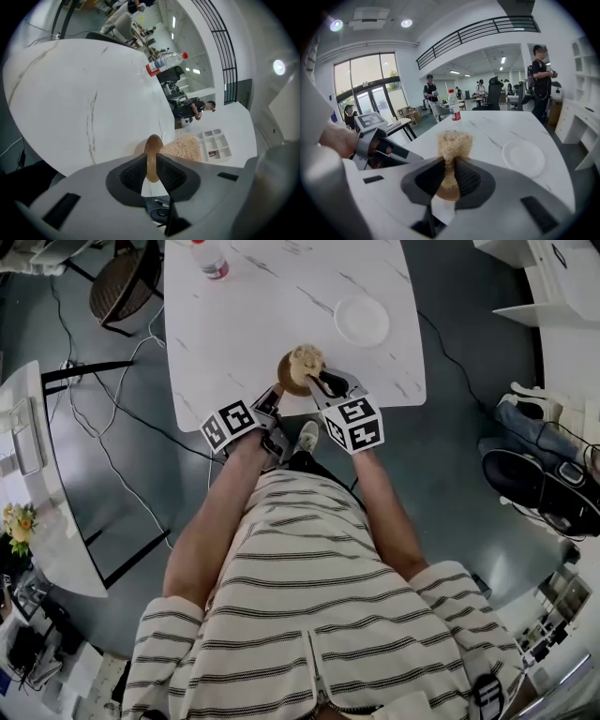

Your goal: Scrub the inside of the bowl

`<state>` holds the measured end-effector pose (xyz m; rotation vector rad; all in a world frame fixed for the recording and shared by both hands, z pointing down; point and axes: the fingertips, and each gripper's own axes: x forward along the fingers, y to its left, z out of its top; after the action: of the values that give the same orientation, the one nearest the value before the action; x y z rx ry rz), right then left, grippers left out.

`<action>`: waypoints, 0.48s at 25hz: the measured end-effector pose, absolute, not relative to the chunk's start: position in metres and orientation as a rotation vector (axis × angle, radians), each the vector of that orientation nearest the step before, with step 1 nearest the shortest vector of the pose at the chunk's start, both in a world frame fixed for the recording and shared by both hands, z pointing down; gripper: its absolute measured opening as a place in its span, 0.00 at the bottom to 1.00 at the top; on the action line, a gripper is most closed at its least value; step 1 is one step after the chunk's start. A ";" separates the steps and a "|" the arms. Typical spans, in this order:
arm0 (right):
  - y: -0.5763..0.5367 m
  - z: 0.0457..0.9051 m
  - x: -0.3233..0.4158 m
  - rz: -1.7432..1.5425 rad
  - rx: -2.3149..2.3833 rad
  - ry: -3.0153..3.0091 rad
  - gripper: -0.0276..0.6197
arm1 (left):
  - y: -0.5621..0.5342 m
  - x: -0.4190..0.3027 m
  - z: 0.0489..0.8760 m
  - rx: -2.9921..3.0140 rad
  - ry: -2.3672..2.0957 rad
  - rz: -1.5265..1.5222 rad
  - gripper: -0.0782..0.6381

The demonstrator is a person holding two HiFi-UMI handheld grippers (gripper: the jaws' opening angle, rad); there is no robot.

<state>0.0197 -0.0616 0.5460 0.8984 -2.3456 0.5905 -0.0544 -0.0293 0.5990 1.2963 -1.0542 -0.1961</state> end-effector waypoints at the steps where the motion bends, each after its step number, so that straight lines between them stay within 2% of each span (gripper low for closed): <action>1: -0.062 0.541 0.018 0.593 0.911 -2.353 0.15 | -0.031 -0.057 0.593 1.317 -1.060 -0.196 0.19; 12: -0.074 0.464 0.023 0.552 1.065 -2.472 0.15 | -0.058 -0.061 0.496 1.749 -1.170 -0.111 0.15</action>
<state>0.0230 -0.0738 0.4644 1.0648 -2.4724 0.5522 -0.0606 -0.0578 0.4955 1.7487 -1.1699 -0.1109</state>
